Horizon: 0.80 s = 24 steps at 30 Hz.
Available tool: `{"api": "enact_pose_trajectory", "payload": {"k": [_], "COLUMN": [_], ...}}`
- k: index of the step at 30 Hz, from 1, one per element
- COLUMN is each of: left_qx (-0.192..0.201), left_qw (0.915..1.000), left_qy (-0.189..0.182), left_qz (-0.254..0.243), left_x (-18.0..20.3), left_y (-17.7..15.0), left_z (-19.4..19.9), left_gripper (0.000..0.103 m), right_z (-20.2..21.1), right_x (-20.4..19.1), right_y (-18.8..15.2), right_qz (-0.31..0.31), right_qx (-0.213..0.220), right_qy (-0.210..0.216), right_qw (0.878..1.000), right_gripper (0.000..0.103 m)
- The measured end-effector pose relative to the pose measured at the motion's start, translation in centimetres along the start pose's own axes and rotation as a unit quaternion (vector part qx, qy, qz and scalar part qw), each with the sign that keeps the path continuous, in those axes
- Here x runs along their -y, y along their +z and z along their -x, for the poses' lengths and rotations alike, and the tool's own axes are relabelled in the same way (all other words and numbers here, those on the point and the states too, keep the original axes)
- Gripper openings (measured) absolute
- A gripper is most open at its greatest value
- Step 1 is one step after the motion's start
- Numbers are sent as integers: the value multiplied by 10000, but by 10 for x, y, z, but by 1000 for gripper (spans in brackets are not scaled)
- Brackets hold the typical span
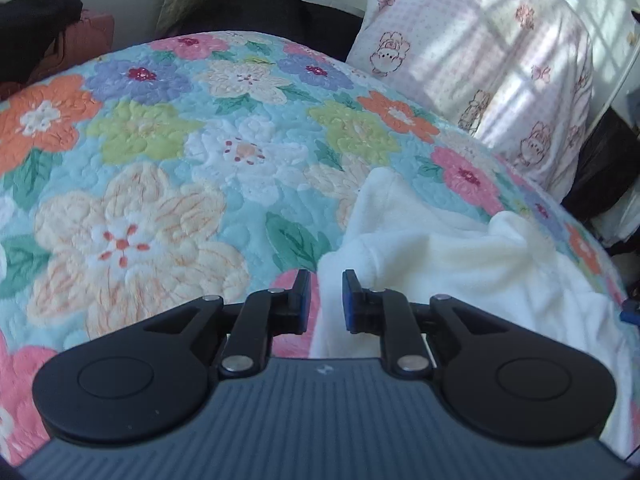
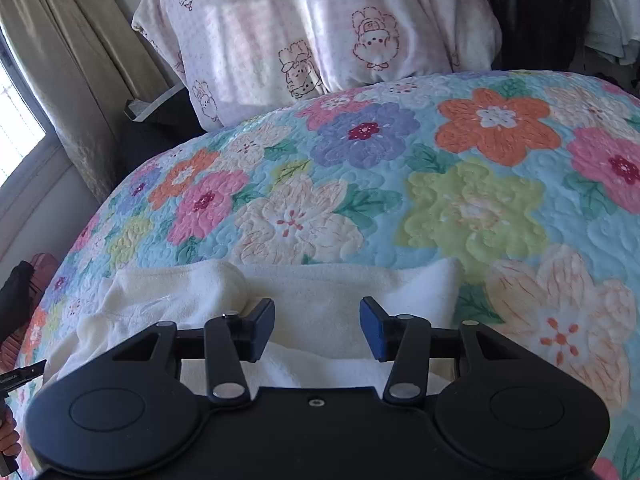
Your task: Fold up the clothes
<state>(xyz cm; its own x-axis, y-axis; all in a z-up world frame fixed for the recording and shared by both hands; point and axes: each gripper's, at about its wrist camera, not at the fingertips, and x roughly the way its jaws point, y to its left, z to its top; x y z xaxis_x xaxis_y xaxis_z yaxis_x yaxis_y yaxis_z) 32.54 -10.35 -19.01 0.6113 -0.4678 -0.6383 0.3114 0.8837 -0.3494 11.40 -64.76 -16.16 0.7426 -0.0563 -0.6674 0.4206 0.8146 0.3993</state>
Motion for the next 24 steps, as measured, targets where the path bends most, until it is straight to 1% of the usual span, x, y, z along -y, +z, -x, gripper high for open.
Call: {"api": "enact_pose_trajectory", "payload": {"k": [1, 2, 3, 5, 8, 9, 10, 11, 12, 13, 14, 15, 16, 17, 18, 19, 22, 23, 24], "left_qx": [50, 99, -12, -266, -330, -349, -455, -543, -533, -537, -542, -547, -552, -571, -579, -556, -569, -556, -542], "left_qw": [9997, 9989, 9989, 9991, 9992, 9991, 9987, 9981, 9982, 9984, 9985, 9985, 9984, 9981, 9977, 9977, 9981, 9980, 9978], "left_qy": [-127, -254, -282, -306, -245, -224, -234, -203, -185, -139, -92, -44, 4, 82, 184, 210, 184, 265, 352], "left_qz": [192, 384, 363, 112, 22, -6, 86, 190, 196, 123, 44, -34, -113, -201, -290, -316, -160, -147, -136], "left_x": [-3, -7, -6, 0, 4, 5, 4, 2, 1, 2, 3, 4, 5, 6, 4, 2, -5, -5, -6], "left_y": [-6, -12, -15, -17, -20, -20, -20, -19, -18, -20, -22, -24, -26, -30, -33, -36, -37, -36, -35], "left_z": [8, 16, 15, 3, -2, -3, -5, -7, -4, -4, -5, -5, -5, -8, -11, -13, -12, -7, -2], "left_gripper": [28, 31, 32, 32, 34, 34, 34, 34, 34, 34, 34, 34, 34, 34, 37, 39, 42, 42, 43], "right_z": [9, 18, 27, 34, 35, 29, 24, 19, 14, 15, 15, 23, 29, 36, 36, 31, 22, 19, 22], "right_x": [8, 16, 24, 35, 48, 56, 64, 70, 76, 75, 74, 62, 54, 43, 40, 45, 58, 62, 63], "right_y": [-6, -13, -20, -31, -47, -53, -56, -60, -64, -65, -66, -65, -65, -65, -65, -65, -68, -69, -66], "right_qz": [-73, -168, -261, -317, -322, -433, -541, -644, -744, -728, -708, -428, -175, 269, 569, 646, 352, 253, 111], "right_qx": [73, 151, 229, 327, 376, 320, 274, 283, 294, 421, 550, 813, 954, 1133, 1185, 1045, 759, 665, 667], "right_qy": [17, 1, -15, -85, -300, -284, -245, -138, -31, 90, 206, 25, -102, -340, -645, -795, -871, -896, -906], "right_qw": [9999, 9997, 9994, 9989, 9983, 9981, 9979, 9974, 9968, 9964, 9958, 9958, 9952, 9926, 9892, 9892, 9927, 9934, 9936], "right_gripper": [55, 56, 61, 68, 69, 69, 69, 64, 35, 19, 17, 15, 14, 13, 13, 13, 15, 17, 27]}}
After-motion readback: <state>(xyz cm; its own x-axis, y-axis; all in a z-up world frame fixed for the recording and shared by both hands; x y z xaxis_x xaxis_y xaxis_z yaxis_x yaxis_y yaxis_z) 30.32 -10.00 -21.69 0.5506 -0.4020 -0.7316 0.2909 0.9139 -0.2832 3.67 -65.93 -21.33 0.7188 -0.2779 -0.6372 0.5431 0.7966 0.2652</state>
